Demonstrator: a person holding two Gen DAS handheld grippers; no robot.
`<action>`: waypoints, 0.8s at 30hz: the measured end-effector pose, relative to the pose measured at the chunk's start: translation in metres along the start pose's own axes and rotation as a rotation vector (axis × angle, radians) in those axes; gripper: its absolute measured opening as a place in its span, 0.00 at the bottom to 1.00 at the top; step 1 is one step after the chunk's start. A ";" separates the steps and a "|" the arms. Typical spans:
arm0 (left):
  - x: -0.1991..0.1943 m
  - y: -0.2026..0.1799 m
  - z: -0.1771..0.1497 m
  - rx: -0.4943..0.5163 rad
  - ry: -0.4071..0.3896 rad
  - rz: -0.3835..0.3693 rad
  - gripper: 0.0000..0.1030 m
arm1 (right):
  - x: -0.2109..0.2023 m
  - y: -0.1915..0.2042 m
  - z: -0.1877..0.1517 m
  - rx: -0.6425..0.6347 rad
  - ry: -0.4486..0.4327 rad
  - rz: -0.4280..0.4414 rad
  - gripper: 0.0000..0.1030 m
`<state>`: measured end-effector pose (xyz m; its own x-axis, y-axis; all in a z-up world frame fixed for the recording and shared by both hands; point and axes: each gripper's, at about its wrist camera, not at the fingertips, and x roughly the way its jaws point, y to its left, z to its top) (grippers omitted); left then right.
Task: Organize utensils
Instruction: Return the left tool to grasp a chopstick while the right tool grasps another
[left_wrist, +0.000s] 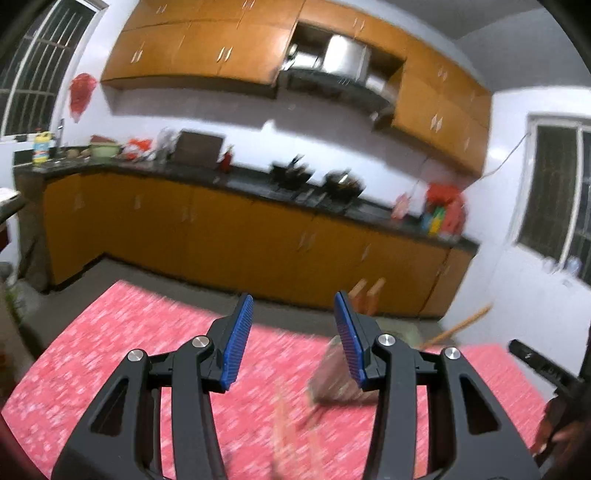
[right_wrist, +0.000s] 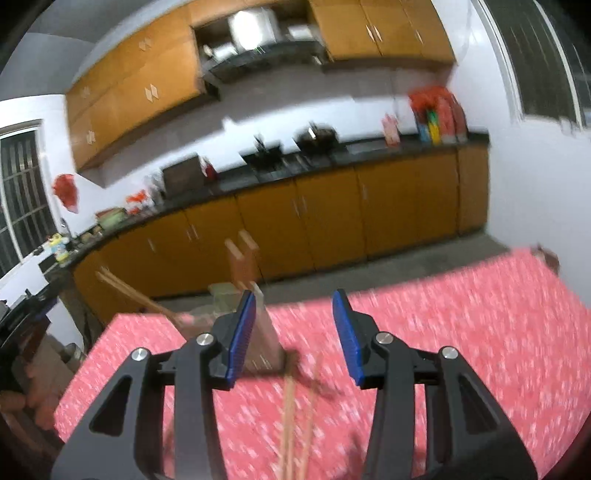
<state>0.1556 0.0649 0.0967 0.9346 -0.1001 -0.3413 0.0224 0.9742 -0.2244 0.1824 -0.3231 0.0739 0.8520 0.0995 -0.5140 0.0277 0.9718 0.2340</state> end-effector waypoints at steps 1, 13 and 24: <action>0.005 0.007 -0.011 0.004 0.037 0.022 0.45 | 0.010 -0.007 -0.011 0.018 0.050 -0.019 0.39; 0.050 0.033 -0.115 -0.003 0.384 0.031 0.38 | 0.081 0.015 -0.119 -0.041 0.386 0.024 0.19; 0.054 0.013 -0.145 0.062 0.466 -0.045 0.33 | 0.084 -0.002 -0.122 -0.050 0.368 -0.095 0.08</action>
<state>0.1554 0.0428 -0.0569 0.6734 -0.2091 -0.7091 0.0942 0.9756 -0.1982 0.1901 -0.2904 -0.0699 0.6018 0.0694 -0.7956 0.0642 0.9888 0.1348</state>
